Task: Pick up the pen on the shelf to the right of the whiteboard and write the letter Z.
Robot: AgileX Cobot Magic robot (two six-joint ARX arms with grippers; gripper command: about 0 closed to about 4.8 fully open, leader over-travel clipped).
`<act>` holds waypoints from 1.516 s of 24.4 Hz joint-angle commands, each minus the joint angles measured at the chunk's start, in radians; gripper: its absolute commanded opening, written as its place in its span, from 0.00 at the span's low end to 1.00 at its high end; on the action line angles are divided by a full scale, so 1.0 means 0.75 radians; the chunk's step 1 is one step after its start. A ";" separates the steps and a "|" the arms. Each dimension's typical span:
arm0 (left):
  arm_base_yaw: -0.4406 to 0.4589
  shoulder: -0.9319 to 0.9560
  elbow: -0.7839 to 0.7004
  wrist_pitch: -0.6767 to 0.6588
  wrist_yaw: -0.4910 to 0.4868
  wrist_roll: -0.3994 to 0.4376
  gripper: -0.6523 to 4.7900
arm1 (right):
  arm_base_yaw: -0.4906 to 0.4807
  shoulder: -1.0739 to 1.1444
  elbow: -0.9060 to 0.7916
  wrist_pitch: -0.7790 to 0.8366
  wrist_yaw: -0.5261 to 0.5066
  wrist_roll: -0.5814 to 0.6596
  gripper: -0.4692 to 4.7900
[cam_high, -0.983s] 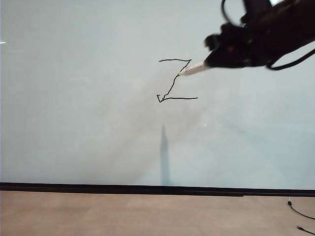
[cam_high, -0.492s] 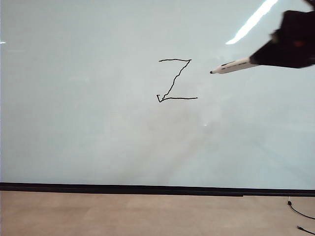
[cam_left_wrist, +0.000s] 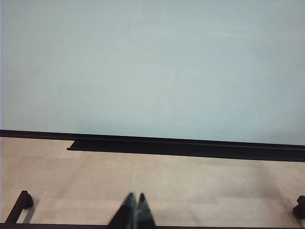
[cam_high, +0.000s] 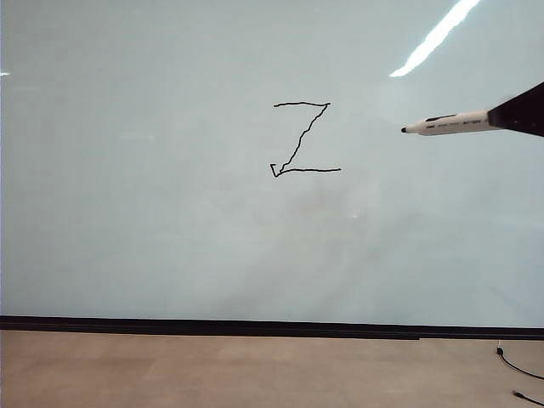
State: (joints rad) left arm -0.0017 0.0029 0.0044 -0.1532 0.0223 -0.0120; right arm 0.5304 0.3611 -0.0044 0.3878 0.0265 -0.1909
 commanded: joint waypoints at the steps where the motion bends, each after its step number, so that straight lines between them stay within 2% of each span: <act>1: 0.000 0.001 0.003 0.015 0.001 0.006 0.11 | 0.001 -0.120 0.007 -0.115 0.035 -0.002 0.07; 9: -0.001 0.001 0.003 0.015 0.001 0.006 0.11 | -0.002 -0.473 0.007 -0.413 0.189 -0.026 0.07; 11: -0.001 0.001 0.003 0.015 0.001 0.006 0.11 | -0.031 -0.480 0.007 -0.431 0.206 -0.025 0.07; 15: -0.001 0.001 0.003 0.015 0.001 0.006 0.11 | -0.189 -0.480 0.007 -0.415 0.108 -0.024 0.07; 20: -0.001 0.001 0.003 0.015 0.001 0.006 0.11 | -0.558 -0.480 0.007 -0.415 -0.101 0.072 0.07; 24: -0.001 0.001 0.003 0.015 0.001 0.006 0.11 | -0.753 -0.480 0.007 -0.489 -0.092 0.141 0.07; 28: -0.001 0.001 0.003 0.015 0.000 0.006 0.11 | -0.802 -0.480 0.007 -0.503 -0.077 0.141 0.07; 30: 0.000 0.001 0.003 0.015 0.001 0.006 0.11 | -0.806 -0.480 0.007 -0.476 -0.025 0.141 0.07; 37: -0.001 0.001 0.003 0.015 0.001 0.006 0.11 | -0.805 -0.480 0.007 -0.473 -0.038 0.155 0.07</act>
State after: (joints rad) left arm -0.0017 0.0029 0.0044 -0.1532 0.0223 -0.0120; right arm -0.0731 0.0017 -0.0032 0.0238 -0.0002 -0.0788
